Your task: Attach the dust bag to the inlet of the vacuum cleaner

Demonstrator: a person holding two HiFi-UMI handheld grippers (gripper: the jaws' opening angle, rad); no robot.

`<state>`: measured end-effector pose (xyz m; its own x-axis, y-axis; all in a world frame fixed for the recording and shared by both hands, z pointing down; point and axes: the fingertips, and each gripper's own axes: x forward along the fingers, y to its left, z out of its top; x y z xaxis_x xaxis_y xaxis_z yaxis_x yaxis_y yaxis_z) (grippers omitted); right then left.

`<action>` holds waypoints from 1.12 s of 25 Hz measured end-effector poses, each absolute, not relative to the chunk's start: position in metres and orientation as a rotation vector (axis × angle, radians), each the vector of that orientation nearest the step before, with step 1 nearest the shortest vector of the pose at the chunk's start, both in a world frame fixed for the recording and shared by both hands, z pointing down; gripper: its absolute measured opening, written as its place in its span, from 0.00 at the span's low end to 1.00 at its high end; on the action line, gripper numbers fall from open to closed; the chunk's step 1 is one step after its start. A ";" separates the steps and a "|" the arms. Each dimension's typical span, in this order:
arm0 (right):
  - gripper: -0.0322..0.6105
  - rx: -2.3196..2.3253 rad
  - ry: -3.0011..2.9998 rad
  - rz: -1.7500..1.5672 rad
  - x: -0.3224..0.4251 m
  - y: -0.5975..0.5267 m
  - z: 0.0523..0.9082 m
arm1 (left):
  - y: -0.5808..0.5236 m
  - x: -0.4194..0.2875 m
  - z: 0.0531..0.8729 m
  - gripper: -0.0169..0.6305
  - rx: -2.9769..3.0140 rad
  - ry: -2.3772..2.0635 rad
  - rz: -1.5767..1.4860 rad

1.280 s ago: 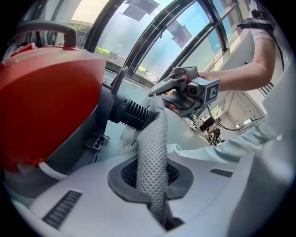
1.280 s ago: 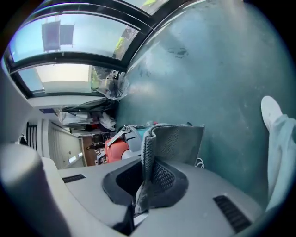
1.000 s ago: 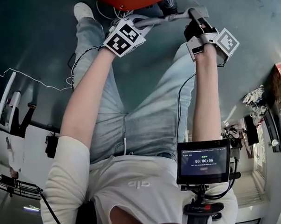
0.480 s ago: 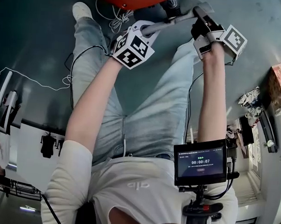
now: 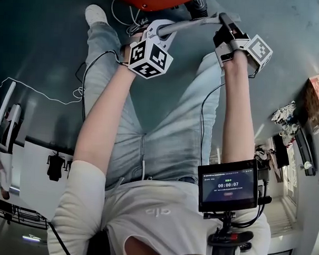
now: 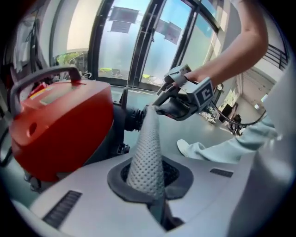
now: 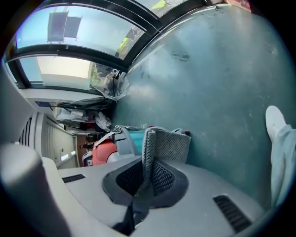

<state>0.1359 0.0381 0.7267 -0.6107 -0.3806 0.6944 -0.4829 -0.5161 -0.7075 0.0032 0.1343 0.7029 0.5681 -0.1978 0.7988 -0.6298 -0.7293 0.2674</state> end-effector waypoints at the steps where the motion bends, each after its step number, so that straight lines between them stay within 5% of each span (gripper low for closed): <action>1: 0.08 1.347 -1.503 2.304 0.136 0.037 0.731 | 0.132 0.004 0.710 0.05 2.240 -0.670 1.033; 8: 0.08 1.246 -1.479 2.238 0.115 0.034 0.757 | 0.128 0.001 0.716 0.05 2.262 -0.607 1.062; 14: 0.08 1.406 -1.314 2.491 0.121 0.049 0.773 | 0.120 0.004 0.684 0.05 2.363 -0.658 1.163; 22: 0.08 1.193 -1.663 2.156 0.089 0.021 0.715 | 0.147 -0.017 0.747 0.05 2.338 -0.600 1.156; 28: 0.08 1.365 -1.434 2.412 0.119 0.044 0.766 | 0.123 -0.013 0.681 0.05 2.415 -0.606 1.148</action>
